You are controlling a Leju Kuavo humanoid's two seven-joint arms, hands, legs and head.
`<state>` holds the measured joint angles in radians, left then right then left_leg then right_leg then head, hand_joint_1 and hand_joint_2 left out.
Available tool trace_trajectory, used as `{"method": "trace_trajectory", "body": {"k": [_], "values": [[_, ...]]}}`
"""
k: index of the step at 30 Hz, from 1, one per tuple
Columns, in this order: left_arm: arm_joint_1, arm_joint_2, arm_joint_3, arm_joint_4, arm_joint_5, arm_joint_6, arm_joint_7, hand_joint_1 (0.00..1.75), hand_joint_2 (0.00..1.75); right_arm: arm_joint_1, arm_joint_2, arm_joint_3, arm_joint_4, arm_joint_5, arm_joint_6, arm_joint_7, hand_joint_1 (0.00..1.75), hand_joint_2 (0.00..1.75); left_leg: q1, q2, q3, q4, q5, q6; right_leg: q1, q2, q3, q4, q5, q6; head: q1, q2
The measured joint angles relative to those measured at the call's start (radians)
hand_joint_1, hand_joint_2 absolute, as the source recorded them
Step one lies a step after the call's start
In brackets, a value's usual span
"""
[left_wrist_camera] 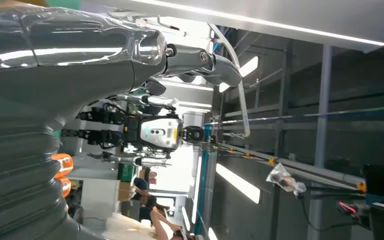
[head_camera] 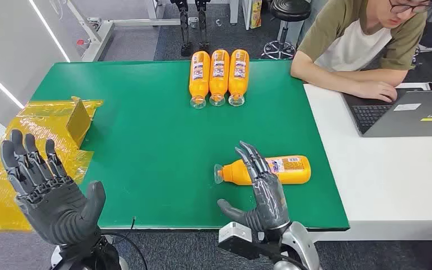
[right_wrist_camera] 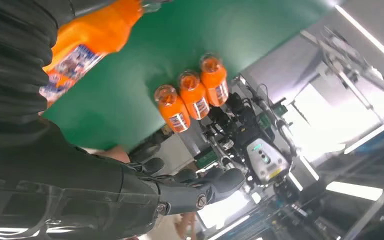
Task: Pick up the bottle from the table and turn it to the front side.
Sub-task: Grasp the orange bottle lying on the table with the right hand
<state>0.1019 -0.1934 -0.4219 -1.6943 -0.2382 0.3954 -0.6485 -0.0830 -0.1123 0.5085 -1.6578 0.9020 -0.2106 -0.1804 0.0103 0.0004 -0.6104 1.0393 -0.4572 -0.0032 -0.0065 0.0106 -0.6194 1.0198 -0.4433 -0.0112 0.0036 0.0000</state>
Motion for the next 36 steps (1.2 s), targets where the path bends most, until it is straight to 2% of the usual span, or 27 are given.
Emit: {"method": "trace_trajectory", "body": {"k": [2,6,13,18,28,36], "values": [[-0.002,0.001,0.000,0.002,0.003,-0.004,0.000,0.00,1.75,-0.032,-0.025,-0.001,0.018,-0.012,0.057,0.018,0.00,1.75,0.000,0.000,0.000,0.000,0.000,0.000,0.000,0.000,0.000,0.000,0.000,0.000,0.000,0.000],[-0.016,0.007,0.001,0.012,0.010,-0.020,-0.001,0.00,1.75,-0.162,-0.136,-0.003,0.104,-0.109,0.294,0.037,0.00,1.75,0.000,-0.002,-0.001,0.001,0.001,0.002,0.000,-0.001,0.000,0.000,0.001,0.002,0.000,0.000],[-0.029,0.016,0.001,0.016,0.024,-0.035,0.013,0.00,1.75,-0.368,-0.292,0.037,0.251,-0.221,0.552,0.058,0.00,1.75,0.000,-0.003,-0.001,0.002,0.002,0.002,-0.001,-0.003,0.000,0.000,0.002,0.003,0.000,0.000],[-0.040,0.016,0.001,0.018,0.026,-0.035,0.018,0.00,1.75,-0.435,-0.341,0.083,0.322,-0.239,0.586,0.061,0.00,1.75,0.000,-0.004,-0.002,0.002,0.001,0.002,-0.001,-0.003,0.000,0.000,0.002,0.003,0.000,0.000],[-0.045,0.016,0.001,0.023,0.030,-0.035,0.019,0.00,1.75,-0.465,-0.366,0.124,0.369,-0.252,0.594,0.067,0.00,1.75,0.000,-0.004,-0.002,0.001,0.001,0.003,-0.001,-0.003,0.000,0.000,0.001,0.004,0.000,0.000],[-0.070,0.016,0.001,0.029,0.044,-0.027,0.039,0.00,1.75,-0.555,-0.408,0.252,0.437,-0.325,0.703,0.082,0.00,1.75,-0.001,-0.004,-0.002,0.002,0.001,0.003,-0.001,-0.003,0.000,0.000,0.001,0.004,0.000,0.000]]}}
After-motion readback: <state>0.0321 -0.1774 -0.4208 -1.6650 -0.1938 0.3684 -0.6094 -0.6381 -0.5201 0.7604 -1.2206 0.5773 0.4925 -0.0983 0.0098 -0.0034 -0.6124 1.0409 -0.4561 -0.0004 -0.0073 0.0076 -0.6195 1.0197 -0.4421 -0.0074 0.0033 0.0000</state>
